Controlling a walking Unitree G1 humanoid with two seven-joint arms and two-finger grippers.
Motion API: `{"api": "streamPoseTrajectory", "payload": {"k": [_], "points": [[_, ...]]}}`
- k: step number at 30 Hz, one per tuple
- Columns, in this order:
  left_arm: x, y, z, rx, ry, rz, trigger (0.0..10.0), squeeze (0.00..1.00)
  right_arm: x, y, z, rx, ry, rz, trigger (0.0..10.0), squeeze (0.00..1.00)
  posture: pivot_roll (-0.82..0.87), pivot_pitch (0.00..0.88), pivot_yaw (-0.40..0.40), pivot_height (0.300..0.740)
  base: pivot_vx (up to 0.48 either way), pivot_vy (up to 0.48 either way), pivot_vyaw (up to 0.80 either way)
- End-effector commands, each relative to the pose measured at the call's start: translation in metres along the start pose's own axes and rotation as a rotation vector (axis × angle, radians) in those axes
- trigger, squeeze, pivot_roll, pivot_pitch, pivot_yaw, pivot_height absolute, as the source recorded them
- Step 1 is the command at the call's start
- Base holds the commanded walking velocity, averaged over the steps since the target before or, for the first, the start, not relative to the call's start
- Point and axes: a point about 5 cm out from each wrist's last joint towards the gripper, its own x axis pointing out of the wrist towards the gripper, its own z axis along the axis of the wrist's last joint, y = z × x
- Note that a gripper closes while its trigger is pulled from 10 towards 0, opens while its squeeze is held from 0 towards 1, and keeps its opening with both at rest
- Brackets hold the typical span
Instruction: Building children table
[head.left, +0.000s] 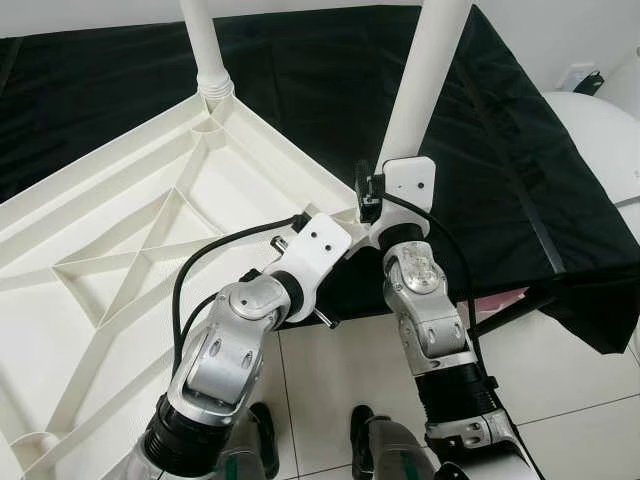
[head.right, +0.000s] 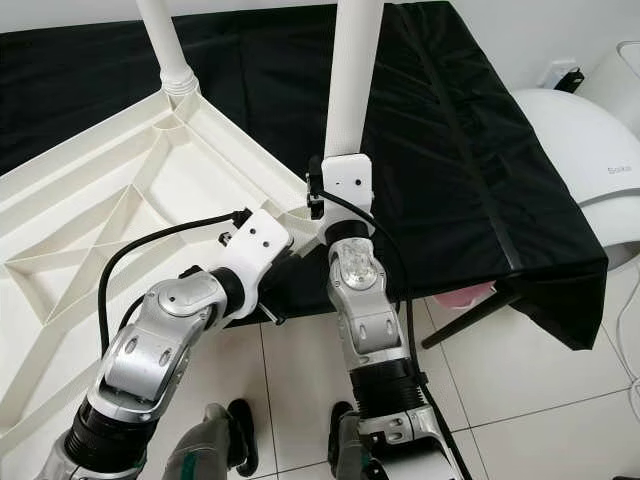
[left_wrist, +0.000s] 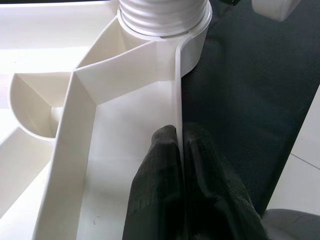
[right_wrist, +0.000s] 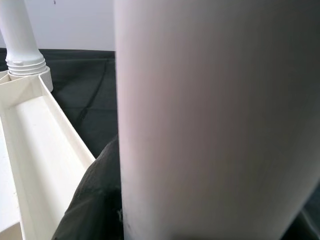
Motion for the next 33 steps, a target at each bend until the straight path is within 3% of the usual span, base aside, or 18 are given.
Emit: {"api": "streamPoseTrajectory", "payload": {"k": [1,6,7,8,9,17,18,26,33], "points": [[-0.005,0.003,0.017,0.020,-0.082,0.093,10.0,0.00,-0.004,-0.002,-0.022,0.019,0.114,-0.061,10.0,0.00,-0.10,0.248,0.001,0.740,0.000,0.000,0.00],[-0.004,0.003,0.017,0.020,-0.084,0.090,10.0,0.00,-0.004,-0.002,-0.024,0.037,0.119,-0.068,10.0,0.00,-0.10,0.239,0.002,0.740,0.000,0.000,0.00],[-0.004,0.003,0.017,0.021,-0.084,0.090,10.0,0.00,-0.004,-0.002,-0.024,0.044,0.120,-0.067,10.0,0.27,-0.10,0.239,0.002,0.740,0.000,0.000,0.00],[-0.004,0.003,0.017,0.021,-0.084,0.090,10.0,0.00,-0.004,-0.002,-0.024,0.044,0.120,-0.067,10.0,0.27,-0.10,0.239,0.002,0.740,0.000,0.000,0.00],[-0.005,0.003,0.017,0.022,-0.084,0.089,10.0,0.00,-0.004,0.001,-0.024,0.082,0.122,-0.024,10.0,1.00,-0.10,0.239,0.002,0.740,0.000,0.000,0.00],[-0.005,0.003,0.017,0.022,-0.085,0.093,10.0,0.00,-0.004,0.000,-0.022,0.052,0.104,-0.028,10.0,1.00,-0.10,0.229,-0.003,0.740,0.000,0.000,0.00],[-0.005,0.003,0.017,0.022,-0.085,0.093,10.0,0.00,-0.004,-0.001,-0.021,0.047,0.099,-0.020,10.0,0.00,-0.10,0.229,-0.003,0.740,0.000,0.000,0.00],[-0.004,0.003,0.017,0.022,-0.086,0.095,10.0,0.00,-0.004,-0.006,-0.014,0.101,0.054,0.093,10.0,0.00,-0.10,0.217,-0.009,0.740,0.000,0.000,0.00],[-0.003,0.003,0.017,0.024,-0.091,0.094,10.0,0.00,-0.008,-0.021,-0.001,0.124,0.013,0.311,10.0,0.00,-0.11,0.211,-0.013,0.740,0.000,0.000,0.00]]}}
